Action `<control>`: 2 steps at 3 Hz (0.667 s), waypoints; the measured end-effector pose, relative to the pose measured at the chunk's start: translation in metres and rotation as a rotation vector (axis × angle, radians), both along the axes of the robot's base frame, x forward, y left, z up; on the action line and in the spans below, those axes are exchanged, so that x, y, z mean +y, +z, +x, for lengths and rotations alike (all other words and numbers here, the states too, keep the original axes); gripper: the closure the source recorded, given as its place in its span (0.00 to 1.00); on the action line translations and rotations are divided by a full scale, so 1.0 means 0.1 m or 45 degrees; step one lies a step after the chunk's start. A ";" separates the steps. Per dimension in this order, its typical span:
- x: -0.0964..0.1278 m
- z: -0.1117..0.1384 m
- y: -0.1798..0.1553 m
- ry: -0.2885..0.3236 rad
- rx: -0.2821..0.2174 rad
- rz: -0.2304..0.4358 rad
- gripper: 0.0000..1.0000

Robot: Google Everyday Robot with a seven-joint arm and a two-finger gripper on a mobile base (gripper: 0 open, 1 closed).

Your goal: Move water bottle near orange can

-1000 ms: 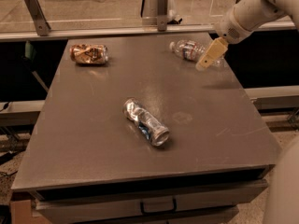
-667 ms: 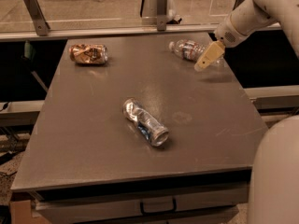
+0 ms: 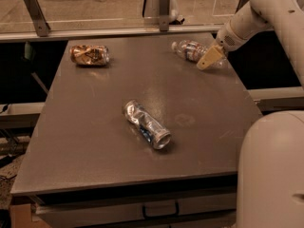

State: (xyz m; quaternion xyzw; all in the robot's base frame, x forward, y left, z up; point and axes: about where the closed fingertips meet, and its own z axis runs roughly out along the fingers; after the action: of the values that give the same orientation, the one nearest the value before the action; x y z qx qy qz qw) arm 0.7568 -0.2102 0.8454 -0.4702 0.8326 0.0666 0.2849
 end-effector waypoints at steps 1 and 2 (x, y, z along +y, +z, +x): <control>-0.03 -0.01 -0.01 -0.013 0.023 0.015 0.64; -0.04 -0.12 0.17 -0.004 0.000 0.086 0.94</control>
Offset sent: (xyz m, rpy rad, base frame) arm -0.0245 -0.0074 0.0397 0.1222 -0.0169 -0.0046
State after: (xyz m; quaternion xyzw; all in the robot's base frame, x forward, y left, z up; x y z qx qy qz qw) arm 0.7444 -0.2140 0.8625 -0.4592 0.8306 0.0942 0.3007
